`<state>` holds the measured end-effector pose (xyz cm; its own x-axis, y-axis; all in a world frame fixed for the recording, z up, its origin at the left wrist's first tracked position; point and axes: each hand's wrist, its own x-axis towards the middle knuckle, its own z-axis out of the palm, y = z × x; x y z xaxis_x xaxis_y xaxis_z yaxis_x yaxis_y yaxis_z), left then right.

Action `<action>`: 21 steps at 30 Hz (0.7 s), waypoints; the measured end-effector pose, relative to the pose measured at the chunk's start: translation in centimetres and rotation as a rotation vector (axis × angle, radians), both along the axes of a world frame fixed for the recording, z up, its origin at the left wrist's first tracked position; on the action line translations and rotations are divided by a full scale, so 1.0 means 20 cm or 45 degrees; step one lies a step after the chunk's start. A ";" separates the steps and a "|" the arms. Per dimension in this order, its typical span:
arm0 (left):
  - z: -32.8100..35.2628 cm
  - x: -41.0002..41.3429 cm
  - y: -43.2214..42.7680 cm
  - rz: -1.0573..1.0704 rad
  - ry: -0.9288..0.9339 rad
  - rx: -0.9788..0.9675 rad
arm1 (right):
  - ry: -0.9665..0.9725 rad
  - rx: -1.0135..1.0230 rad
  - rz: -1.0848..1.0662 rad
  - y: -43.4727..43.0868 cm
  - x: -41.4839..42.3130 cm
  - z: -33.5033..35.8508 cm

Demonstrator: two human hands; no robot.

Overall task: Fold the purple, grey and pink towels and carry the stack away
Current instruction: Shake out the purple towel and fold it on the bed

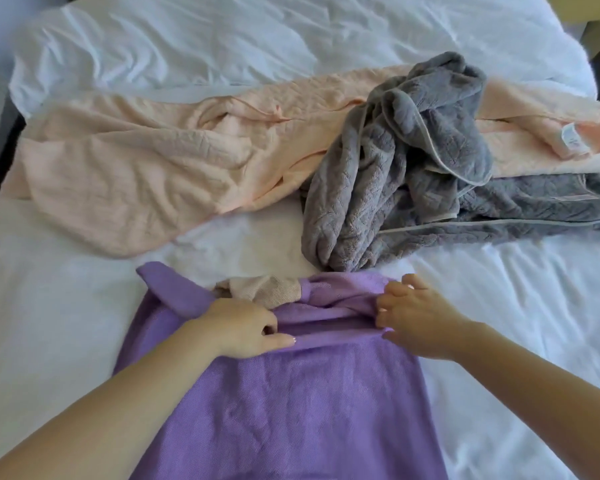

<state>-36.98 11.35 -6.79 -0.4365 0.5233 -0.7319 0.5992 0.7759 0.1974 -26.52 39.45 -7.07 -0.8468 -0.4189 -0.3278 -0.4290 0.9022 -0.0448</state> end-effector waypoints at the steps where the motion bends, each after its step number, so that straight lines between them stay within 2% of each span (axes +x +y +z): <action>1: 0.00 0.03 -0.01 0.026 -0.023 -0.003 | -0.051 0.033 -0.036 0.00 0.05 -0.02; 3: -0.02 0.04 -0.02 0.177 0.060 0.162 | -0.161 0.036 -0.140 -0.02 0.11 -0.05; 5: -0.03 0.00 0.00 0.361 0.381 0.392 | -0.154 -0.024 -0.292 -0.04 0.14 -0.07; 7: -0.04 -0.03 0.02 0.453 0.582 0.463 | -0.066 -0.114 -0.403 -0.07 0.13 -0.08; 12: -0.13 0.05 0.19 0.509 0.548 0.566 | 0.088 -0.371 -0.706 -0.15 0.06 -0.07; 17: -0.24 0.05 0.33 0.550 0.637 0.213 | 0.042 -0.281 -1.042 -0.16 0.05 -0.08; 19: -0.25 0.03 0.35 0.599 0.592 0.194 | -0.059 -0.255 -1.189 -0.15 0.04 -0.09; 21: -0.24 -0.01 0.33 0.734 0.503 0.287 | -0.129 -0.246 -1.253 -0.14 0.02 -0.09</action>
<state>-37.09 17.96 -11.51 -0.8968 0.2505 -0.3647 0.1679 0.9553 0.2432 -26.12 36.71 -8.91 -0.8168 0.3978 -0.4178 0.5166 0.8267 -0.2228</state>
